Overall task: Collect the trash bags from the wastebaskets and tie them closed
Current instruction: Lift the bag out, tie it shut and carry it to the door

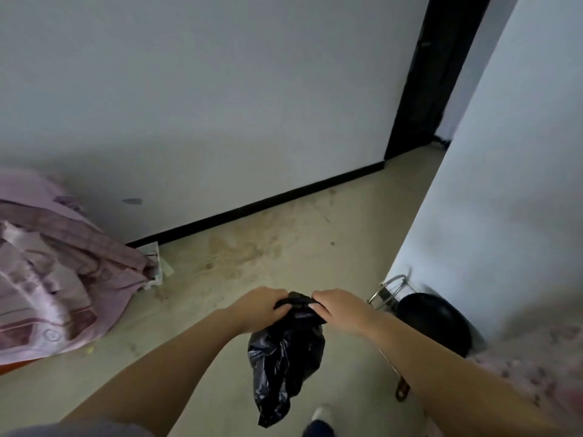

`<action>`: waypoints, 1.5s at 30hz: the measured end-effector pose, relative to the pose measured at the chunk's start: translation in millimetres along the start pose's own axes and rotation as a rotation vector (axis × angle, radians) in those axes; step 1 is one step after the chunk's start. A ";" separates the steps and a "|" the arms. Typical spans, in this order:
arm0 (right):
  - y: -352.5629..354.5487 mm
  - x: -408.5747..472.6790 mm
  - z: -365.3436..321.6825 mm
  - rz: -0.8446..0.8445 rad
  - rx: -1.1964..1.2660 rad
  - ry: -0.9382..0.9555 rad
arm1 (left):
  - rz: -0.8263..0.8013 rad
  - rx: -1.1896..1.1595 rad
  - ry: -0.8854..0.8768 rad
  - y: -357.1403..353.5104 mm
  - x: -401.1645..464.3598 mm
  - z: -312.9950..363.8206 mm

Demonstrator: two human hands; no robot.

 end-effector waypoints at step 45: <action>213.6 617.1 746.4 0.169 0.099 -0.518 | -0.279 -0.109 -0.346 14.5 1064.6 -64.6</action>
Point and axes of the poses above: each hand's wrist, its own x-axis towards the middle knuckle, its own y-axis out of the back of the hand, z = x × y, the point moved 5 cm from there along x, towards the middle knuckle, and after that the axes turned 15 degrees about z, right-handed, at the moved point
